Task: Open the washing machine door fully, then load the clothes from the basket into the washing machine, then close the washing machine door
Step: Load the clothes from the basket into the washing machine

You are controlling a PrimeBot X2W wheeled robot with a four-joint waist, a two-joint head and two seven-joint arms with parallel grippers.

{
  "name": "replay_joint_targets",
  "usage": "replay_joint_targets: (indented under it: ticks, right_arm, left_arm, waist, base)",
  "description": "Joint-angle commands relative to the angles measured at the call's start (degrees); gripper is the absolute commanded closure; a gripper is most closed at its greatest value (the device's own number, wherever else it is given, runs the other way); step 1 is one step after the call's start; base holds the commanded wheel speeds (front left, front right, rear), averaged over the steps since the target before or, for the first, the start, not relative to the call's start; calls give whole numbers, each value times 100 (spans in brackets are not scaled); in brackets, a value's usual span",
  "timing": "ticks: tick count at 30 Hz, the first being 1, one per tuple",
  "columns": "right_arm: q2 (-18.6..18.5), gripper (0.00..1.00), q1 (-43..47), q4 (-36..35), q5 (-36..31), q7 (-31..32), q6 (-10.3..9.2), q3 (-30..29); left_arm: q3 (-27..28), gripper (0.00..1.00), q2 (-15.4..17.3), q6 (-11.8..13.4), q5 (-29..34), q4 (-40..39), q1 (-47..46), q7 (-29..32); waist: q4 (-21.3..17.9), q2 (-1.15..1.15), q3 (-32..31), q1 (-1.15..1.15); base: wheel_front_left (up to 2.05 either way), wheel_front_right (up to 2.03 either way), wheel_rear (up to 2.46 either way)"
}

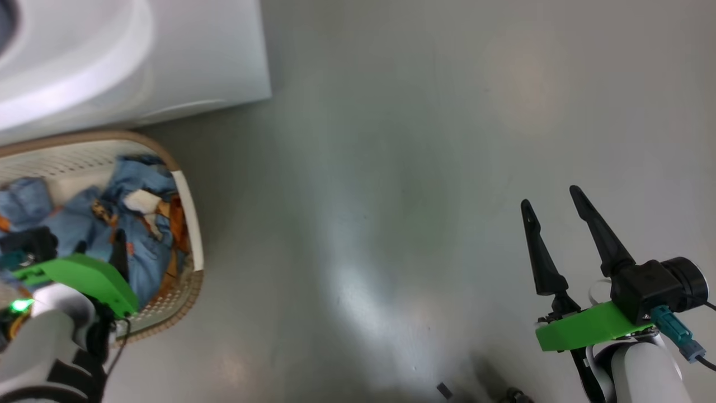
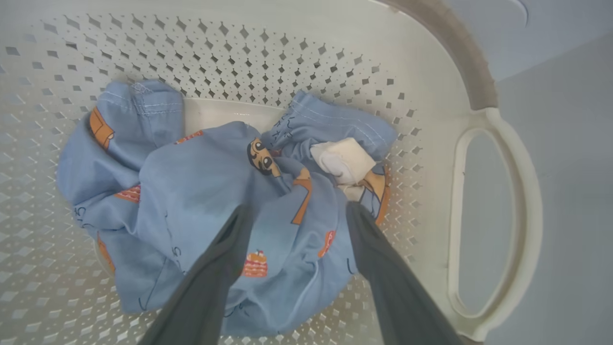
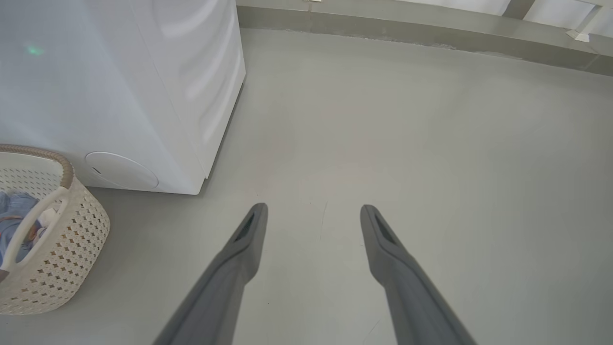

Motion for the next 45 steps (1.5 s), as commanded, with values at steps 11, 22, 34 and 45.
replay_joint_targets:
  ticks: [11,22,34,45]
  right_arm:
    - [-33,0,-167,-181,268,-68,9,258]
    - [-33,0,-203,-187,369,-68,9,268]
    - [-33,0,-225,-189,312,-68,9,247]
    - [-33,0,-342,-113,267,-68,9,283]
  left_arm:
    - [32,0,719,132,-24,278,-552,479]
    - [-292,0,971,558,235,339,-728,1211]
    - [-267,100,885,569,80,347,-727,1334]
    - [-188,100,827,521,-117,349,-605,1216]
  waist:
    - [-549,0,836,0]
    - [-662,0,1036,0]
    - [-578,0,1064,0]
    - [-488,0,888,0]
  base:
    - [0,0,0]
    - [0,0,0]
    - [0,0,0]
    - [0,0,0]
